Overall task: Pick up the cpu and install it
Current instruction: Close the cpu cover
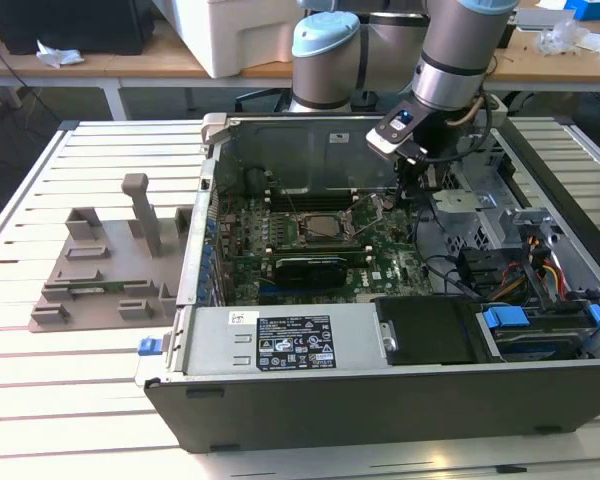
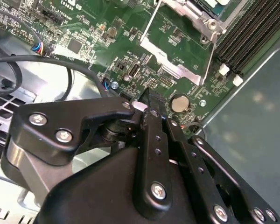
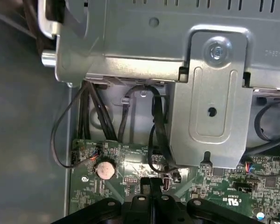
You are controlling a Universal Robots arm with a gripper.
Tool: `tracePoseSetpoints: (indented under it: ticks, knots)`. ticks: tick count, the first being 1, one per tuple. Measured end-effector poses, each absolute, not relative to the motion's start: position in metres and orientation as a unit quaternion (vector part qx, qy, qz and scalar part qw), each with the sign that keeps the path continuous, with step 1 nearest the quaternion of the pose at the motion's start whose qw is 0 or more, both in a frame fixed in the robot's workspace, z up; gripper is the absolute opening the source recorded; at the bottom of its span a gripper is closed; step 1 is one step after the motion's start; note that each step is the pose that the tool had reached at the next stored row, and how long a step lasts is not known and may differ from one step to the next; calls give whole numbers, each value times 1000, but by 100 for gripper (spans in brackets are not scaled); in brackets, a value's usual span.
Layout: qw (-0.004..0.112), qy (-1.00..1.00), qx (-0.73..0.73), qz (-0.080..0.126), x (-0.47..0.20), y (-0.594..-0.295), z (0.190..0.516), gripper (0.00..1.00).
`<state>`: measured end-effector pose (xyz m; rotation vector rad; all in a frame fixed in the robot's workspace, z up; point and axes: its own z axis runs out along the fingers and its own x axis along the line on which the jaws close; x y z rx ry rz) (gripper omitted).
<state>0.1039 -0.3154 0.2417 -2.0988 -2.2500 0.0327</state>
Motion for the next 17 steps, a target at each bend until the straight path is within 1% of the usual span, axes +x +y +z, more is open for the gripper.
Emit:
tracePoseSetpoints:
  ticks: [17]
  knots:
    - [30, -731, -682, 9, 77, -315, 242, 11]
